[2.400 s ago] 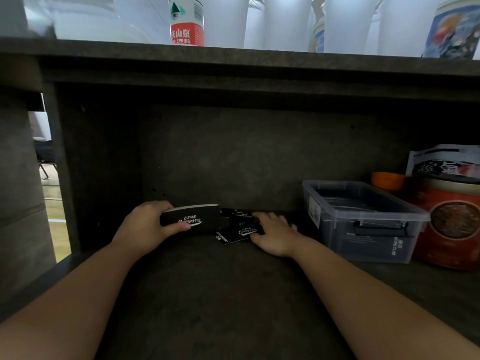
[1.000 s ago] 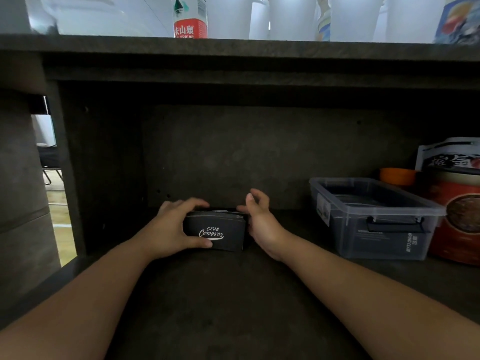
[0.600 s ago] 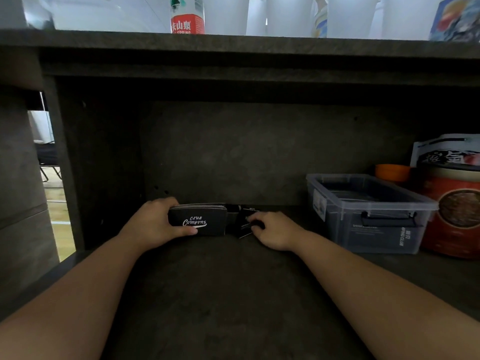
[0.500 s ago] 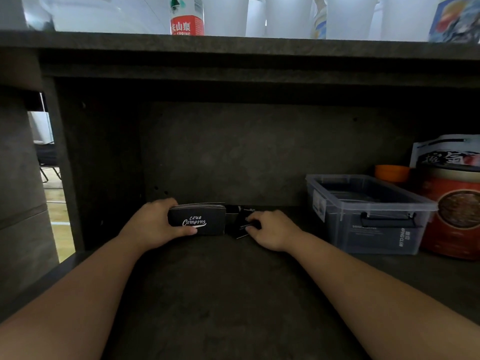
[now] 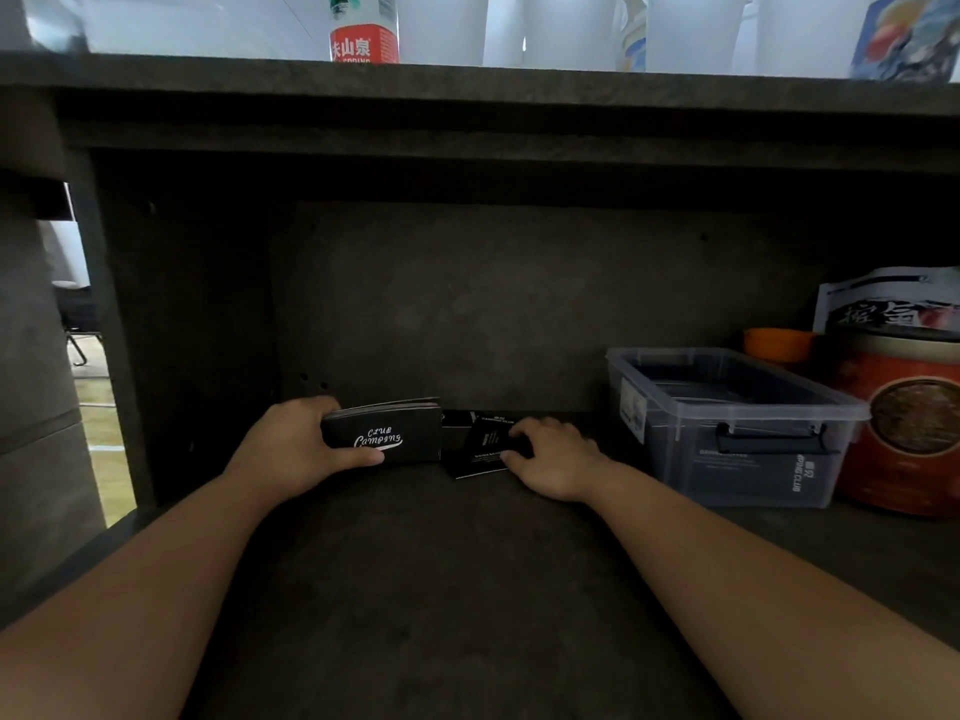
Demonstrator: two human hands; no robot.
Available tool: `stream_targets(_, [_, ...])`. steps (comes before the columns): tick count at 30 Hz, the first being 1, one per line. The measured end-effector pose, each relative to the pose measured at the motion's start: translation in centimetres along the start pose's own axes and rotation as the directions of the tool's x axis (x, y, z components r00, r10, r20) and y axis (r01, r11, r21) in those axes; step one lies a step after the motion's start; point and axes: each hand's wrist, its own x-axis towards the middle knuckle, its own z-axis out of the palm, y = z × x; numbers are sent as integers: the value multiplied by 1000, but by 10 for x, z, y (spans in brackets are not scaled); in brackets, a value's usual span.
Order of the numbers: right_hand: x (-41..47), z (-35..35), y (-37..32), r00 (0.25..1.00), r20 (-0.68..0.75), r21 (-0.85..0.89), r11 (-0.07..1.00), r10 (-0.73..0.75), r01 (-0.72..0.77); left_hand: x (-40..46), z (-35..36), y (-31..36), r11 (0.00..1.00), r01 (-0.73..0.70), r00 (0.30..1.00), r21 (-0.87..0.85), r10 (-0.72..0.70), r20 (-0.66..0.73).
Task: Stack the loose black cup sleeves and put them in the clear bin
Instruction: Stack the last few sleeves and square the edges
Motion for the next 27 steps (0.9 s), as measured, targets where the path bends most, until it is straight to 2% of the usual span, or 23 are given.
stream_targets(3, [-2, -3, 1, 998, -38, 27, 999, 40, -39, -1, -1, 0, 996, 15, 1000, -90, -18, -23])
stream_targets(6, [-4, -7, 3, 995, -80, 257, 965, 66, -43, -3, -2, 4, 987, -26, 999, -158, 22, -32])
stream_targets(8, [-1, -9, 2, 975, -201, 494, 869, 91, 21, -5, -2, 10, 981, -74, 996, -177, 66, -51])
stream_targets(11, [-5, -10, -10, 955, -269, 677, 729, 125, 96, -3, 3, 15, 977, -120, 993, -176, 122, -2])
stream_targets(13, [-10, -8, -19, 967, -242, 754, 642, 75, 139, 0, 10, 15, 977, -163, 986, -139, 166, 11])
stream_targets(16, [-15, -3, -33, 989, -149, 847, 514, -19, 138, 0, 15, 14, 981, -147, 987, -130, 154, 44])
stream_targets(18, [-15, 2, -43, 996, -64, 917, 390, -61, 83, 1, 14, 13, 971, -221, 968, -96, 230, 104])
stream_targets(19, [-14, 4, -48, 997, -38, 954, 295, -72, 58, 2, 13, 11, 957, -272, 951, -106, 284, 123])
stream_targets(20, [-11, 5, -49, 997, -34, 973, 227, -64, 48, 3, 12, 10, 948, -292, 943, -127, 307, 126])
stream_targets(21, [-10, 5, -49, 997, -64, 973, 218, -45, 73, 2, 12, 10, 947, -283, 945, -153, 303, 122])
stream_targets(22, [-8, 6, -46, 992, -128, 944, 305, -17, 127, 2, 11, 10, 950, -261, 951, -170, 283, 122])
stream_targets(23, [-7, 6, -39, 979, -205, 857, 482, -3, 181, 1, 10, 11, 957, -236, 958, -167, 257, 123])
stream_targets(24, [-6, 5, -29, 967, -252, 704, 680, -29, 204, 1, 9, 13, 966, -209, 966, -151, 228, 121])
stream_targets(25, [-4, 5, -20, 965, -242, 460, 865, -97, 202, 0, 8, 15, 974, -183, 973, -132, 199, 118])
stream_targets(26, [-4, 5, -14, 972, -180, 212, 959, -152, 189, 1, 7, 15, 981, -158, 979, -111, 170, 115])
stream_targets(27, [-4, 5, -10, 979, -115, 39, 984, -169, 174, 0, 6, 16, 986, -139, 983, -93, 149, 110])
